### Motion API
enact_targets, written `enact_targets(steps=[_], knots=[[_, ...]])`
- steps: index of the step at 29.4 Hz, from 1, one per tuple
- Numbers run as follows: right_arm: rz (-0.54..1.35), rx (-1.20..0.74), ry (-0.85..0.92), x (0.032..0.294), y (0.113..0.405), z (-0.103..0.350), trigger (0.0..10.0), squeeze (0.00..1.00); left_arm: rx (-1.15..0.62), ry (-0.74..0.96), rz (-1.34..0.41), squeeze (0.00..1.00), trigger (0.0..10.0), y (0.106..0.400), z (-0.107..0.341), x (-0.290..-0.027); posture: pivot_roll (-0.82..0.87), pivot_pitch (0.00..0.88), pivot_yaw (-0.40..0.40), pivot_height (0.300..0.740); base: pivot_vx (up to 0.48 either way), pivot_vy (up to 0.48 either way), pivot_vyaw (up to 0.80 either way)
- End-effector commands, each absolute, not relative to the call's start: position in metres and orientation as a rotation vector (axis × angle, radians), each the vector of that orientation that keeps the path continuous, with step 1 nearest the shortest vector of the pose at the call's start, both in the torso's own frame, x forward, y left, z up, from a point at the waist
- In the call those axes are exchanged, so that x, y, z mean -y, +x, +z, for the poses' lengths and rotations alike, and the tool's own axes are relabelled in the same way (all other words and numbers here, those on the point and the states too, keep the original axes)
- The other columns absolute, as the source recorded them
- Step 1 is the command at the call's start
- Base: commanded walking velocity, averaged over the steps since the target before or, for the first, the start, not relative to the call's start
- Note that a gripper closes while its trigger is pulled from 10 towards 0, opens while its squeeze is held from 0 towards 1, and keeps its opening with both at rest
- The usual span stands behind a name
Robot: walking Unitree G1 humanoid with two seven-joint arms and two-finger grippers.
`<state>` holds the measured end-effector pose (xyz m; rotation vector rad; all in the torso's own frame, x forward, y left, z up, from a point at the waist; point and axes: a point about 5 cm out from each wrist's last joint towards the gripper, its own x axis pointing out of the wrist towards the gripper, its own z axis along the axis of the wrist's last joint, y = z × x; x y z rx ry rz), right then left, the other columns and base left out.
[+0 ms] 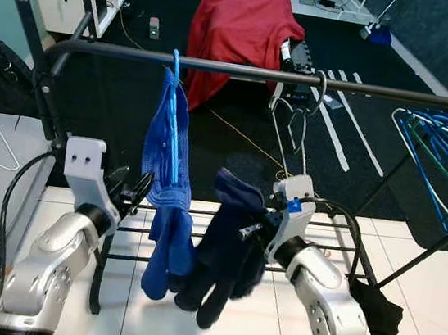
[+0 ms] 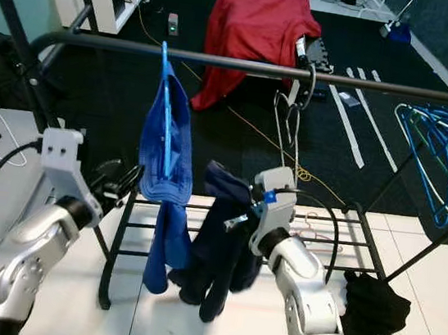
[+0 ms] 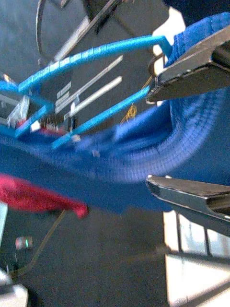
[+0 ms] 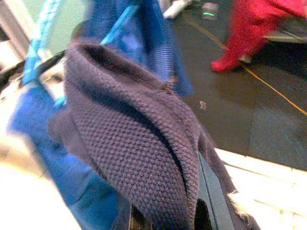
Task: Hang hanger
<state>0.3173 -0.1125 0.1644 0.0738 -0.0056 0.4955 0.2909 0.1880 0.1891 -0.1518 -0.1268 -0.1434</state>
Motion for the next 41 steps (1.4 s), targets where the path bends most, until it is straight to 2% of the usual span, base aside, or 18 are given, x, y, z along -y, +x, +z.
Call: enact_targets(steps=[1,3,5,8,13,18,23,29,30,32,36,41], knots=[[0.463,0.039,0.100,0.115,0.317,0.173,10.0,0.00,0.146,-0.150,-0.102,0.00,10.0,0.287,0.193,-0.190,-0.01,0.175,-0.077,0.740,0.000,0.000,0.00],[0.450,0.058,0.096,0.115,0.317,0.175,10.0,0.00,0.164,-0.144,-0.073,0.00,10.0,0.287,0.197,-0.191,-0.01,0.178,-0.079,0.740,0.000,0.000,0.00],[0.442,0.075,0.058,0.109,0.317,0.174,10.0,0.00,0.240,-0.174,-0.042,0.00,10.0,0.292,0.215,-0.181,0.00,0.161,-0.088,0.740,0.000,0.000,0.00],[0.447,0.095,0.059,0.105,0.317,0.178,10.0,0.00,0.275,-0.203,-0.066,0.00,10.0,0.295,0.225,-0.169,0.00,0.160,-0.085,0.740,0.000,0.000,0.00],[0.449,0.107,0.074,0.103,0.317,0.180,10.0,0.00,0.277,-0.208,-0.082,0.00,10.0,0.297,0.225,-0.165,0.00,0.166,-0.082,0.740,0.000,0.000,0.00],[0.452,0.122,0.121,0.102,0.316,0.184,10.0,0.00,0.259,-0.181,-0.114,0.00,10.0,0.299,0.216,-0.160,-0.01,0.154,-0.069,0.740,0.000,0.000,-0.80],[0.437,0.119,0.125,0.104,0.317,0.186,10.0,0.00,0.235,-0.186,-0.106,0.00,10.0,0.302,0.213,-0.159,-0.02,0.177,-0.074,0.740,0.000,0.000,-0.80],[0.423,0.124,0.127,0.103,0.317,0.187,10.0,0.00,0.211,-0.163,-0.106,0.00,10.0,0.302,0.210,-0.157,-0.02,0.149,-0.074,0.740,0.000,0.000,-0.80],[0.418,0.127,0.129,0.103,0.319,0.188,10.0,0.00,0.206,-0.140,-0.112,0.00,10.0,0.303,0.209,-0.155,-0.01,0.175,-0.081,0.740,0.000,0.000,-0.80],[0.418,0.127,0.129,0.103,0.319,0.188,10.0,0.00,0.206,-0.140,-0.112,0.00,10.0,0.303,0.209,-0.155,-0.01,0.175,-0.081,0.740,0.000,0.000,-0.80],[0.431,0.140,0.117,0.097,0.320,0.191,10.0,0.00,0.205,-0.137,-0.114,0.00,10.0,0.301,0.208,-0.152,-0.01,0.151,-0.080,0.740,0.000,0.000,-0.80],[0.434,0.157,0.106,0.094,0.324,0.194,10.0,0.00,0.178,-0.133,-0.139,0.00,10.0,0.306,0.205,-0.147,-0.01,0.180,-0.079,0.740,0.000,0.000,-0.80]])
